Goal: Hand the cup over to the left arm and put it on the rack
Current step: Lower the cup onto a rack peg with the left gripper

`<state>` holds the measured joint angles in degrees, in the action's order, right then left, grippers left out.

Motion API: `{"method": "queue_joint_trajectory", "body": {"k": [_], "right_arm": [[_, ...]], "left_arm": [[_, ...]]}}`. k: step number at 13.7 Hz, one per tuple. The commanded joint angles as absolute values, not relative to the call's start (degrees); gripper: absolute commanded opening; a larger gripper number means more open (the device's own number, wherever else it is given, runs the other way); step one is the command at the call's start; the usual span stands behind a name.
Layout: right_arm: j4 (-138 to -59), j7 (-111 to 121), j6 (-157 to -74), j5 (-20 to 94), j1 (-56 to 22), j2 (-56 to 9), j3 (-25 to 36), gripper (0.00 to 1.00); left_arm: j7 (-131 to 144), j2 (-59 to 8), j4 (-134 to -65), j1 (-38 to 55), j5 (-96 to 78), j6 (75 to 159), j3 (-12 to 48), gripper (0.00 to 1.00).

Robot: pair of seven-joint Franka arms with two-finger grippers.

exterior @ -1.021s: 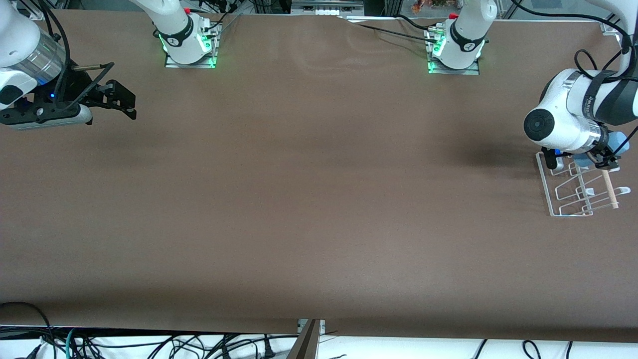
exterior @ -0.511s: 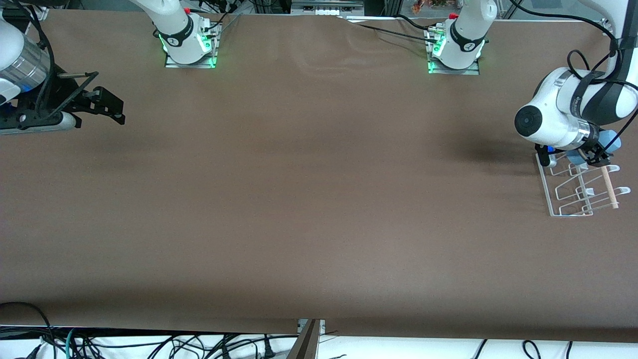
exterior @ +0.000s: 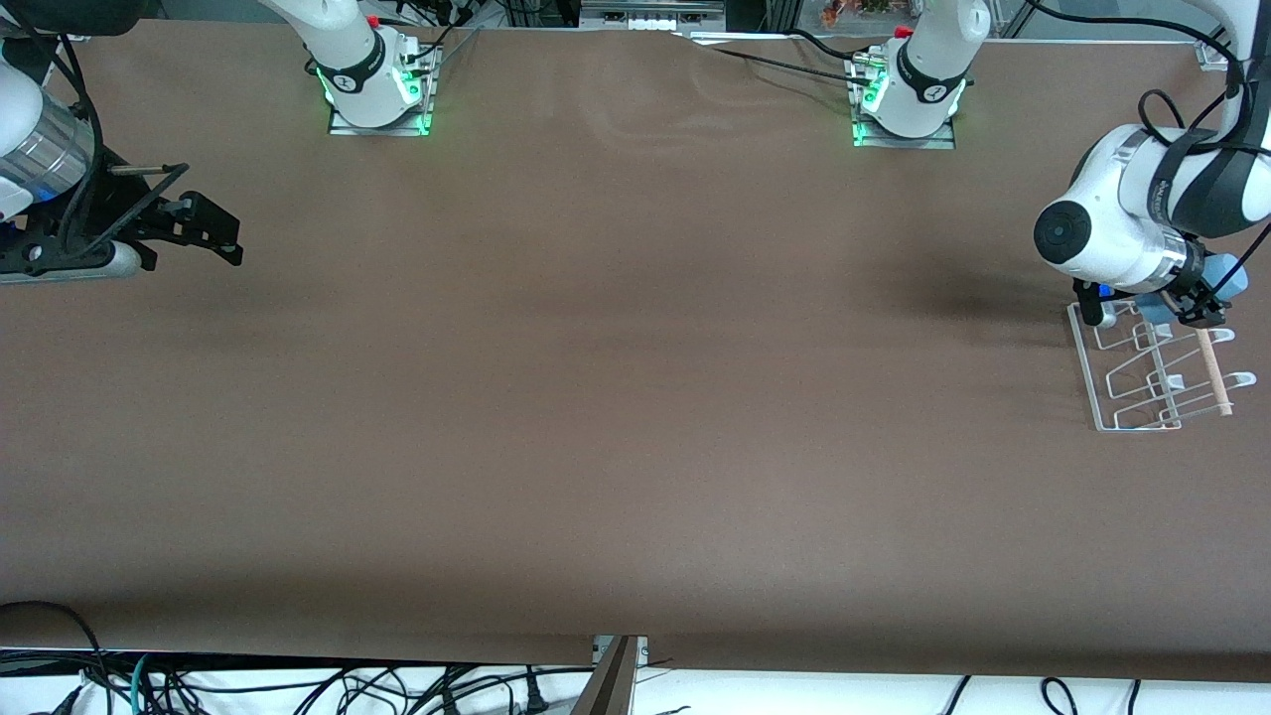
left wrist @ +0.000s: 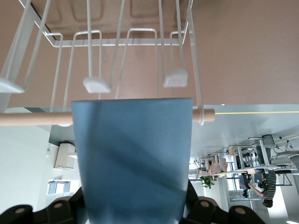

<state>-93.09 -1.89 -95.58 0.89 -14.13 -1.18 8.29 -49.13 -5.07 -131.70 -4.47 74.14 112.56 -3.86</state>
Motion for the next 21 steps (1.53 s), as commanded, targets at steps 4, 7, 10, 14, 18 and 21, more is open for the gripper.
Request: {"method": "queue_joint_trajectory", "body": {"k": [4, 7, 10, 14, 18, 21], "right_arm": [[-92.7, -1.0, -95.8, 0.7, -13.8, -1.1, 8.2, 1.0], [-92.6, 2.0, -95.1, 0.4, -13.8, -0.8, 8.2, 1.0], [-92.6, 2.2, -95.2, 0.4, -13.7, -0.9, 8.4, 1.0], [-92.2, 2.2, -95.3, 0.6, -13.7, -0.9, 9.2, 1.0], [-91.9, 2.2, -95.3, 0.5, -13.7, -1.0, 9.2, 1.0], [-91.9, 2.2, -95.2, 0.5, -13.7, -1.1, 9.2, 1.0]], "left_arm": [[-53.0, -2.3, -133.5, -5.8, 75.1, 113.5, -4.0, 0.0], [-51.3, -3.2, -135.1, -5.8, 78.3, 113.8, -4.0, 0.0], [-44.8, -4.1, -138.4, -5.8, 81.4, 114.8, -4.0, 0.0], [-40.0, -6.5, -139.1, -5.9, 83.7, 117.8, -4.1, 0.0], [-36.1, -8.0, -138.5, -6.0, 83.8, 118.0, -4.0, 0.26], [-38.2, -6.9, -136.8, -6.1, 81.9, 118.0, -4.0, 1.0]]}}
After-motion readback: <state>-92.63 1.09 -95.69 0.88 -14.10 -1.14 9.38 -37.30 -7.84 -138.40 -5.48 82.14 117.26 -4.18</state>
